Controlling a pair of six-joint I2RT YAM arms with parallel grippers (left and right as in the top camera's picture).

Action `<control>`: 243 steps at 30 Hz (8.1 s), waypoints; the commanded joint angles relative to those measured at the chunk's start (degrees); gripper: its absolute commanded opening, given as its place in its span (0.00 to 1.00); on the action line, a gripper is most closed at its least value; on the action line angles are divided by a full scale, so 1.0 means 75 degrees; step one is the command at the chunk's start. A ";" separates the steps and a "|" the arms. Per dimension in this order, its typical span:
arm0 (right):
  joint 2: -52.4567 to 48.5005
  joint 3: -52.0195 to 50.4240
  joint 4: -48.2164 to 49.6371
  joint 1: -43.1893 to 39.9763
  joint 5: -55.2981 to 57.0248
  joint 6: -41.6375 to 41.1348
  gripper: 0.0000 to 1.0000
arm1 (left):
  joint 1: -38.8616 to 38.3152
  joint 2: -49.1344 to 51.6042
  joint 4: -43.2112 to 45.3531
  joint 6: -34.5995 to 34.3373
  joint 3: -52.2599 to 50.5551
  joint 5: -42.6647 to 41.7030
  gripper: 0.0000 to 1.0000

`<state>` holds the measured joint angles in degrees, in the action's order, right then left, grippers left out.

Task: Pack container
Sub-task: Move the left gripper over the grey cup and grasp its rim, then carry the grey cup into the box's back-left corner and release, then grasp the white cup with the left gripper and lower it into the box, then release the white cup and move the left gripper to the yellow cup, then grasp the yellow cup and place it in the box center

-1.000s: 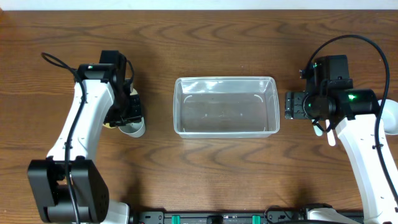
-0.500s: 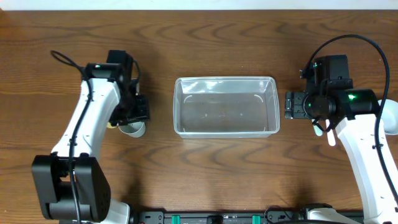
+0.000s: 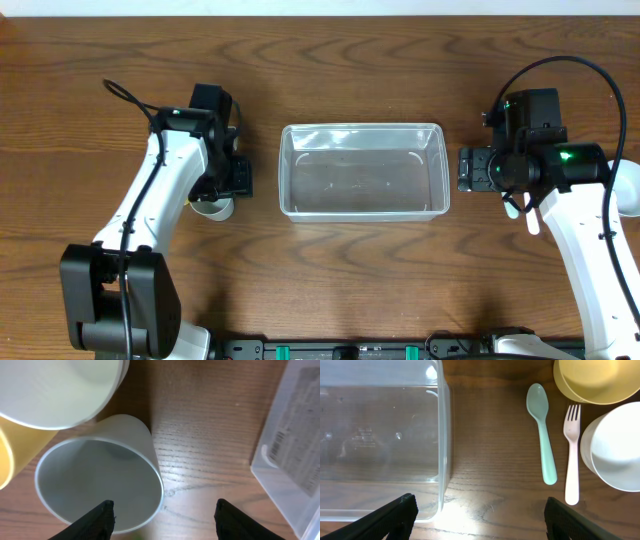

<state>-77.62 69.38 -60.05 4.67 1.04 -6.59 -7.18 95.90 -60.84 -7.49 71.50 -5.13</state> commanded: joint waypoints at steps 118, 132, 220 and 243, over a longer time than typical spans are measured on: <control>-0.0041 0.0090 -0.0172 -0.0085 0.0061 -0.0087 0.86 | 0.0764 0.3529 -0.0667 -0.0017 0.3060 -0.0265 0.42; -0.0041 0.0090 -0.0178 -0.0085 0.0058 -0.0087 0.86 | 0.0149 0.1865 -0.0828 0.0216 0.3987 -0.0230 0.06; -0.0041 0.0090 -0.0420 -0.0085 0.0058 -0.0087 0.87 | 0.1679 0.1023 0.0291 -0.0699 0.0522 0.0539 0.06; -0.0041 0.0090 -0.0399 -0.0085 0.0058 -0.0090 0.88 | -0.3363 -0.0076 0.0015 0.1559 0.3920 0.0533 0.06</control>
<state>-77.62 69.38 -63.16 4.67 1.08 -6.61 -30.50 90.59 -61.01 0.56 100.07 -1.50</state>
